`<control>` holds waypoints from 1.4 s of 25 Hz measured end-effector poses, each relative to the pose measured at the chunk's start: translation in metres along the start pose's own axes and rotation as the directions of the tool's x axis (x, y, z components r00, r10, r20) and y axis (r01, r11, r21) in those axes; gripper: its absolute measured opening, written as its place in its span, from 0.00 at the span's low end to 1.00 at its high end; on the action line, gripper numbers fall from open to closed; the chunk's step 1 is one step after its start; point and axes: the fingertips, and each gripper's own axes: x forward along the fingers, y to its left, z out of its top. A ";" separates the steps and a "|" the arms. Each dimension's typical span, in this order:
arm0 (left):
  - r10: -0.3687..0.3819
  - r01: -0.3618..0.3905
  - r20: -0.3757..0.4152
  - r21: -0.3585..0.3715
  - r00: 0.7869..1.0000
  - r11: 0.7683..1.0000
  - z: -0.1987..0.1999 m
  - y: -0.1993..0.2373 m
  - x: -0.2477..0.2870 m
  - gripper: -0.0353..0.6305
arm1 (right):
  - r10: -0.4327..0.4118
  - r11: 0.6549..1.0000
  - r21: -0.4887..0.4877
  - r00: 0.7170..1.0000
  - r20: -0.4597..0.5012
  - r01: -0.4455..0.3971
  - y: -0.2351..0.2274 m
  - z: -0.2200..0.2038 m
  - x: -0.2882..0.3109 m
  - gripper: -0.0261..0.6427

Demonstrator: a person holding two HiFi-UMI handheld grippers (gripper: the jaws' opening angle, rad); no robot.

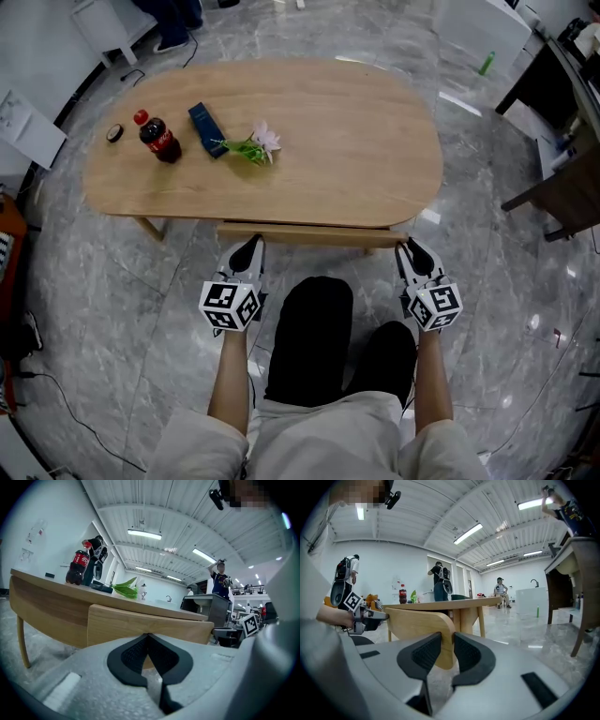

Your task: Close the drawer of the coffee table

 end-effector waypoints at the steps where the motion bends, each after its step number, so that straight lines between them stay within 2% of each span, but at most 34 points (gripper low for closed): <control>1: 0.003 -0.003 -0.001 0.001 1.000 1.000 0.001 0.000 0.003 0.07 | 0.001 1.000 0.003 1.000 0.004 -0.001 -0.002 0.001 0.002 0.19; 20: 0.086 -0.086 0.007 -0.005 0.996 0.996 0.010 0.012 0.032 0.07 | -0.028 0.999 0.041 0.998 0.049 0.026 -0.019 0.009 0.029 0.19; 25: 0.114 -0.114 0.002 0.016 0.993 0.993 0.011 0.016 0.036 0.07 | -0.035 0.999 0.035 0.999 0.040 0.034 -0.020 0.009 0.035 0.19; 35: 0.137 -0.138 0.018 0.005 0.990 0.990 0.014 0.019 0.042 0.07 | -0.046 0.998 0.039 0.998 0.040 0.044 -0.023 0.011 0.040 0.19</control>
